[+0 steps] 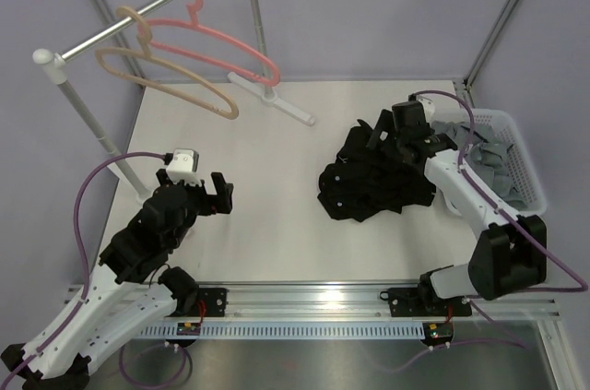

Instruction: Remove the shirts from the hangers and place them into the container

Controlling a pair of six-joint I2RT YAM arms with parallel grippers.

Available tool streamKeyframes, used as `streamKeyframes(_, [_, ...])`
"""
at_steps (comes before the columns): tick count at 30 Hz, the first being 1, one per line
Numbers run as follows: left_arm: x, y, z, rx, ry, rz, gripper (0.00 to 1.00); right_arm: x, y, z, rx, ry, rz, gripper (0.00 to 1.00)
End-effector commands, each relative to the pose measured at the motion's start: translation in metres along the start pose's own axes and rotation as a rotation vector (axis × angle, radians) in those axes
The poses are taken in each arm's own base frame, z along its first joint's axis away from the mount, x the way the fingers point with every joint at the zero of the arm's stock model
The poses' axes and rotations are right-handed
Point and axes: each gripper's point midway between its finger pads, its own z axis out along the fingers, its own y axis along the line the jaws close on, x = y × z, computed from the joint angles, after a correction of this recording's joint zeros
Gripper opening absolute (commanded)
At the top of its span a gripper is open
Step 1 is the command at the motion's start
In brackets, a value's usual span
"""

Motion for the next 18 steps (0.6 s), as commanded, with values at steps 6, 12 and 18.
streamKeyframes(6, [-0.006,0.001,0.003,-0.014,-0.028,-0.017,0.99,0.061,-0.032,0.056,0.219,0.166,0.110,1.00])
streamKeyframes(12, [-0.007,0.001,0.002,-0.014,-0.033,-0.018,0.99,0.099,-0.036,0.082,0.224,0.262,0.106,0.99])
streamKeyframes(18, [-0.007,0.003,0.001,-0.017,-0.039,-0.020,0.99,0.099,-0.027,0.087,0.192,0.294,0.077,0.59])
